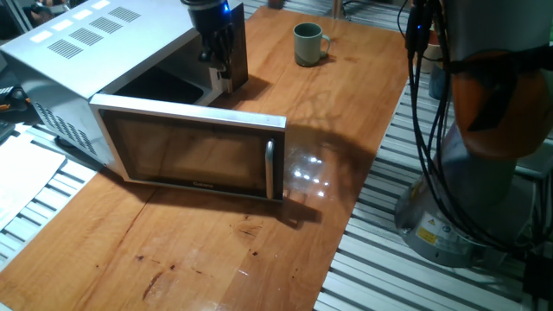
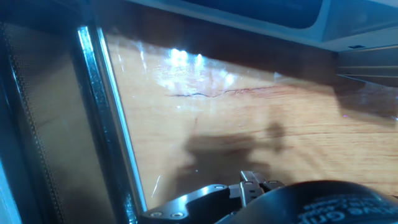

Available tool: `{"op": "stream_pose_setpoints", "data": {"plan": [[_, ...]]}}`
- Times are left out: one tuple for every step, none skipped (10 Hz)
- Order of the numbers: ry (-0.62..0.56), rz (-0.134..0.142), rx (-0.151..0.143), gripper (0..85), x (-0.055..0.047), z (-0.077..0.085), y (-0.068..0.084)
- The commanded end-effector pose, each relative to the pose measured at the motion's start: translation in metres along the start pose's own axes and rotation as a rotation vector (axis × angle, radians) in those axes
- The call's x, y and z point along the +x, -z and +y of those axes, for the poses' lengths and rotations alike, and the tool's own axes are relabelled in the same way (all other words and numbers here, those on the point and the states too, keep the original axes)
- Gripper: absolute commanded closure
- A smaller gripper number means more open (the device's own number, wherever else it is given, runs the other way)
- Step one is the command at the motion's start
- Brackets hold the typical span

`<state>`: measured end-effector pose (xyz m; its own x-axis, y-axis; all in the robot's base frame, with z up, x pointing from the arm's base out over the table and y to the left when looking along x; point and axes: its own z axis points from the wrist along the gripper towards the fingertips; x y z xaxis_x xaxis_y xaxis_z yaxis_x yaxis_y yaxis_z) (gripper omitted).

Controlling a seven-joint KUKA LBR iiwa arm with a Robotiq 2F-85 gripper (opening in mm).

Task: Put the bowl into the microwave

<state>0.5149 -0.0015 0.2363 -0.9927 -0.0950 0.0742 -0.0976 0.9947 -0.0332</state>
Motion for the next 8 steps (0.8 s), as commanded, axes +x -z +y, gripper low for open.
{"op": "stream_pose_setpoints", "data": {"plan": [[-0.012,-0.005,0.005,85.0,0.0001,-0.0003,0.0001],[-0.016,-0.019,0.004,85.0,0.0001,-0.0003,0.0001],[-0.018,-0.039,0.014,85.0,0.0001,-0.0003,0.0001],[-0.026,-0.079,0.023,85.0,0.0001,-0.0003,0.0001],[-0.029,-0.107,0.022,85.0,0.0001,-0.0003,0.0001],[-0.035,-0.138,0.012,85.0,0.0001,-0.0003,0.0001],[-0.033,-0.158,0.014,85.0,0.0001,-0.0003,0.0001],[-0.028,-0.161,0.01,85.0,0.0001,-0.0003,0.0001]]}}
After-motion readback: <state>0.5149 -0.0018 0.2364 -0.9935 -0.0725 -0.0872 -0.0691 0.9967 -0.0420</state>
